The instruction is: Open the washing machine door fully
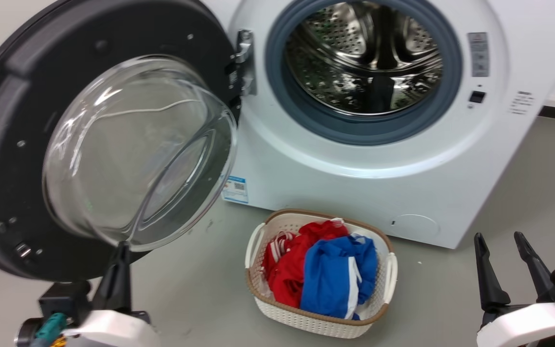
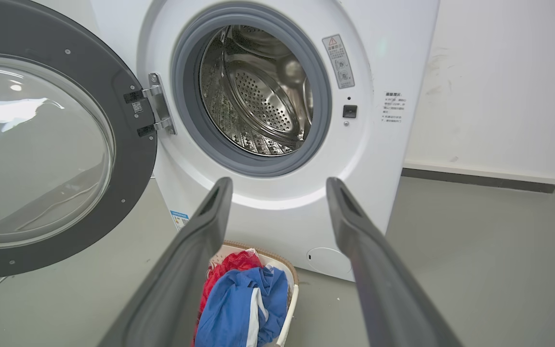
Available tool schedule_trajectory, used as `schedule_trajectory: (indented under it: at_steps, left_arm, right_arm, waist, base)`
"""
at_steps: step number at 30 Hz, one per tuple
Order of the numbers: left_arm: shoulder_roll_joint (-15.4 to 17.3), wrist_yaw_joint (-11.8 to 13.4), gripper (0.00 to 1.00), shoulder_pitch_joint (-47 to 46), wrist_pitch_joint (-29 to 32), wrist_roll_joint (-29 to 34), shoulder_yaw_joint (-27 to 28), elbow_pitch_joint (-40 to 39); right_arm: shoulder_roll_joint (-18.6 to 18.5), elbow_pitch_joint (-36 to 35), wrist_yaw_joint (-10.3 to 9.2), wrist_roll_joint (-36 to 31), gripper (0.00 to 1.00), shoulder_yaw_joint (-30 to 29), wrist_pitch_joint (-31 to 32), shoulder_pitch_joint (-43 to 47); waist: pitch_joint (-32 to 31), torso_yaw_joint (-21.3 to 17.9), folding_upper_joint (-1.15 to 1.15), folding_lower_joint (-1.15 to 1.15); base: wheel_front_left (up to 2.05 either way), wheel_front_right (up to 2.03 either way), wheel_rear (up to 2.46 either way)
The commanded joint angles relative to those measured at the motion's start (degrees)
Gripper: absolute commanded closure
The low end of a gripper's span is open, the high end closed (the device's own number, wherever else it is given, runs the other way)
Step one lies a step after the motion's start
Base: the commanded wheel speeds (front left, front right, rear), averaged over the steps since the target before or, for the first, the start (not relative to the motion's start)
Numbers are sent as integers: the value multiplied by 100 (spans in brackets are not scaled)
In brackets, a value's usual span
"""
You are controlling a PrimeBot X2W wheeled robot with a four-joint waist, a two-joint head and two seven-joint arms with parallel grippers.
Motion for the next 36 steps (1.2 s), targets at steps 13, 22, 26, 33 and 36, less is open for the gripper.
schedule_trajectory:
  at_steps: [13,22,26,33,36]
  left_arm:
    - [-92,-127,0,-503,15,239,-374,394]
    - [-20,-86,0,-555,20,376,-486,581]
    - [-24,-39,0,-511,4,359,-483,602]
    - [-43,-20,0,-447,-9,285,-470,629]
    - [-49,-11,0,-444,-23,262,-473,632]
  right_arm:
    - [10,168,-1,-59,0,156,8,-127]
    - [0,196,-1,-144,0,218,-15,-174]
    - [1,160,-1,-156,0,246,-31,-124]
    - [2,160,-1,-158,0,261,-47,-188]
    - [2,168,-1,-158,0,256,-54,-202]
  waist:
    - [-134,-1038,0,1]
    - [-108,-1526,0,1]
    - [-89,-1646,0,1]
    - [-36,-1734,0,1]
    - [-23,-1746,0,1]
  base:
    - [0,0,0]
    - [0,0,0]
    - [0,0,0]
    - [0,0,0]
    - [0,0,0]
